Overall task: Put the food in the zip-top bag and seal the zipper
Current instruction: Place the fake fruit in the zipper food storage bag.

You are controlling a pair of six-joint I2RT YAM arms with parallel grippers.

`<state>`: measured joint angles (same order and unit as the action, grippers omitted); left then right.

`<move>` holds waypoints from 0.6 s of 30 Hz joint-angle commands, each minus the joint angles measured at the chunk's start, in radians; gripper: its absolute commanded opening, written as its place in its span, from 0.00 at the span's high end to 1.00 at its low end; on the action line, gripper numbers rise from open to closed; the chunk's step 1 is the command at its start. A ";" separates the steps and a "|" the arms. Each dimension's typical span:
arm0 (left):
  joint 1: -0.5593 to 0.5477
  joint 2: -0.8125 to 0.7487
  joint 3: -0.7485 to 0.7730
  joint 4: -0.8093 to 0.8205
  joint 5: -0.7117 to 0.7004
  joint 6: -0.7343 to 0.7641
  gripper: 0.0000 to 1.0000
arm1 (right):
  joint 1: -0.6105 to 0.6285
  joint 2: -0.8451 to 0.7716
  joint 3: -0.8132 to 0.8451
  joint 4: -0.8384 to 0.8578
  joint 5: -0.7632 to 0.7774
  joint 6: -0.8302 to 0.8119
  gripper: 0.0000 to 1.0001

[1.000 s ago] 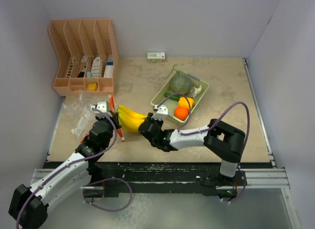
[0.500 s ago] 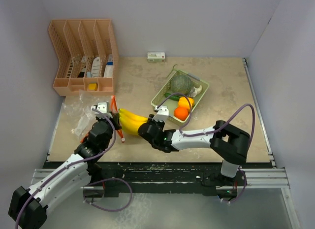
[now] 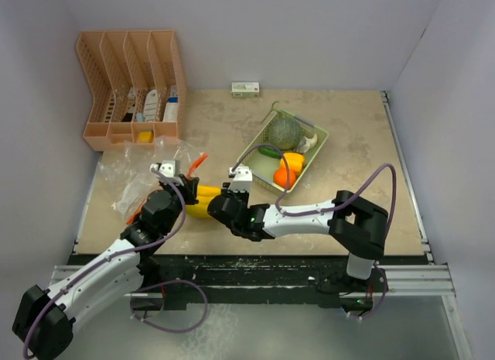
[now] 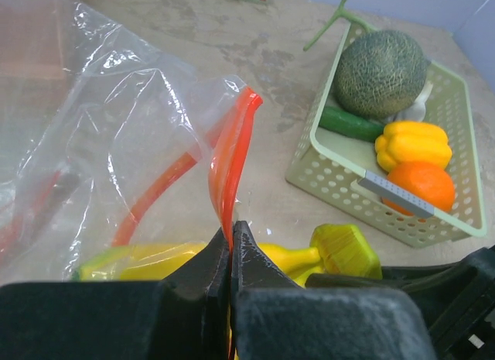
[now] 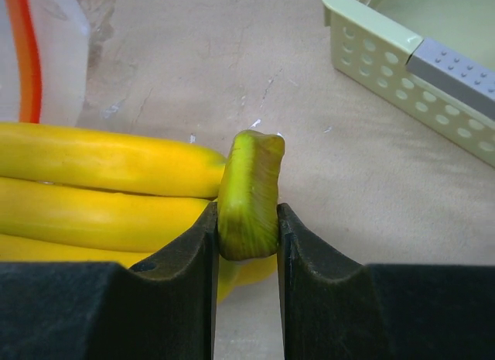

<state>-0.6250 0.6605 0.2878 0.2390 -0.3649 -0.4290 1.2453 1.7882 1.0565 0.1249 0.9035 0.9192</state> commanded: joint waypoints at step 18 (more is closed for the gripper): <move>-0.005 0.117 -0.037 0.129 0.164 -0.090 1.00 | -0.051 -0.022 0.253 -0.272 0.159 0.000 1.00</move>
<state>-0.6250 0.7658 0.2626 0.2955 -0.2344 -0.4873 1.2259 1.7782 1.2327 -0.1375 0.9951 0.8608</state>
